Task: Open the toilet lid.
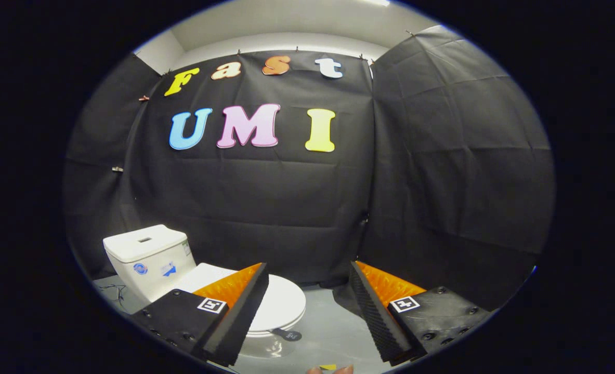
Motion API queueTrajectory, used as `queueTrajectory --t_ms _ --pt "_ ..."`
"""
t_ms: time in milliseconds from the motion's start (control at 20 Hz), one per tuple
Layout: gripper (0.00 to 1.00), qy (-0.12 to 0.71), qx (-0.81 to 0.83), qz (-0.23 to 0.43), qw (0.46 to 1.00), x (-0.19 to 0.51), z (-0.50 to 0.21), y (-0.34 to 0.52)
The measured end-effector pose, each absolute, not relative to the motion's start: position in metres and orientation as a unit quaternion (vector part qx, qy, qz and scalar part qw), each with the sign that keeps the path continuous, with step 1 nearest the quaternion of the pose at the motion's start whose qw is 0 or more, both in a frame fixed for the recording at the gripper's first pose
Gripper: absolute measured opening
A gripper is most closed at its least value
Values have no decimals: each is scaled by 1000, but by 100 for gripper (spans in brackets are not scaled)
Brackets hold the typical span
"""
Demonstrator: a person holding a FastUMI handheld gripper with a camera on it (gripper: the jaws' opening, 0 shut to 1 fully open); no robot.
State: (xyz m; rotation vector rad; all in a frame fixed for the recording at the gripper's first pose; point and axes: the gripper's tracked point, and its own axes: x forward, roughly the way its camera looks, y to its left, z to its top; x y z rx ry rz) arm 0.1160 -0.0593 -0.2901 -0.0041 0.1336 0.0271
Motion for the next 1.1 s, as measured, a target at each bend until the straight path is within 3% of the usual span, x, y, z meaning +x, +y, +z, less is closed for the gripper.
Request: queueTrajectory --t_ms 550,850,1100 --pt "99 246 143 40 958 146 -437 -63" --pt "99 318 290 2 903 163 -496 -80" --pt "99 369 430 -26 824 164 -549 -80"
